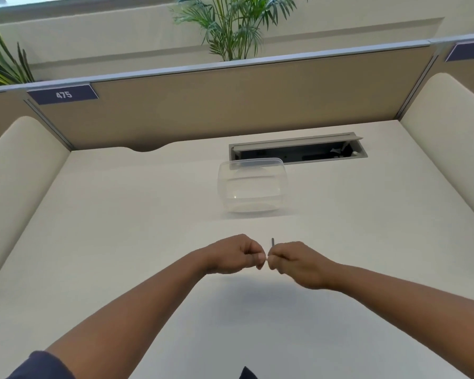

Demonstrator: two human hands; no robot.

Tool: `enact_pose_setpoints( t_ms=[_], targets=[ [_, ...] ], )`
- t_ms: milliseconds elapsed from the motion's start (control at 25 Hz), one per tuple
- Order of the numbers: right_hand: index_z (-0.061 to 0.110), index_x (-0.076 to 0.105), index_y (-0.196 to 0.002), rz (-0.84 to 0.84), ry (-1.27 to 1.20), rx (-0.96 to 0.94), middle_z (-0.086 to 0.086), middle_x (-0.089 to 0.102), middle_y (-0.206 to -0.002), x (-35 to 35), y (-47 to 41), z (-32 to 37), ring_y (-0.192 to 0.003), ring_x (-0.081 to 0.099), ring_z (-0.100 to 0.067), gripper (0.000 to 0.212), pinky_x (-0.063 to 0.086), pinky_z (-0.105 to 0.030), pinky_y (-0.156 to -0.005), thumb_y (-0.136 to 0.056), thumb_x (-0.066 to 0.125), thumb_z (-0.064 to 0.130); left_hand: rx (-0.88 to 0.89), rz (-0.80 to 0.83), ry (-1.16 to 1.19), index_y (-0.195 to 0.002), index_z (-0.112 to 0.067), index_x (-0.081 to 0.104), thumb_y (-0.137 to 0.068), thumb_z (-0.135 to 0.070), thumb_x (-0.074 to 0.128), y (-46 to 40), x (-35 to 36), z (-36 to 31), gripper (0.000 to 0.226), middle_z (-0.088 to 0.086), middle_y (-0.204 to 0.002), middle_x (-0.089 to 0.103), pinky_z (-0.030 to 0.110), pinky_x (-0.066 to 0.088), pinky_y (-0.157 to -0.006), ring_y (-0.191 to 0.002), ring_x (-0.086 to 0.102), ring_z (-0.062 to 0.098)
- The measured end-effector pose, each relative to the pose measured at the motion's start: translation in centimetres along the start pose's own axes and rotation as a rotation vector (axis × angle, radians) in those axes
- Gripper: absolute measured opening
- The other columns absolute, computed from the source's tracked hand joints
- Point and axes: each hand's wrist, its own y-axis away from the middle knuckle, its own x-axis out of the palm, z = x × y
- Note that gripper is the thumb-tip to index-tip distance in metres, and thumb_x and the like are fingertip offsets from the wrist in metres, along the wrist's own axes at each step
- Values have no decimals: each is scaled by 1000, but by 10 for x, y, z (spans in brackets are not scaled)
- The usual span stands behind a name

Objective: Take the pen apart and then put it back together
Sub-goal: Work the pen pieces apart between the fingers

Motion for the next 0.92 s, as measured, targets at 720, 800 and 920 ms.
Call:
enact_pose_setpoints(
  t_ms=[720,800,920],
  targets=[
    [6,44,-67,-56,-132,-124,11,39,-57,-12,-3,17,-53,36,-9,40,36,-21,-51,-94,40,36,115,51,76,-78,-29,68,-102,-33,55,5,-33,-20,27,-18,-70,55,25,37,-67,-67,43,7],
    [7,45,-70,-61,87,-260,1,41,-57,-15,-5,12,-57,40,-18,40,41,-34,-56,-94,37,38,112,143,142,-77,-26,70,-101,-30,57,5,-36,-21,27,-12,-68,51,20,36,-64,-65,40,8],
    [19,43,-71,-79,611,-639,6,42,-62,-28,-11,7,-61,34,-16,29,37,-33,-55,-97,43,29,58,267,191,-78,-21,70,-99,-29,57,0,-41,-19,27,-7,-61,42,28,25,-58,-62,30,15]
  ],
)
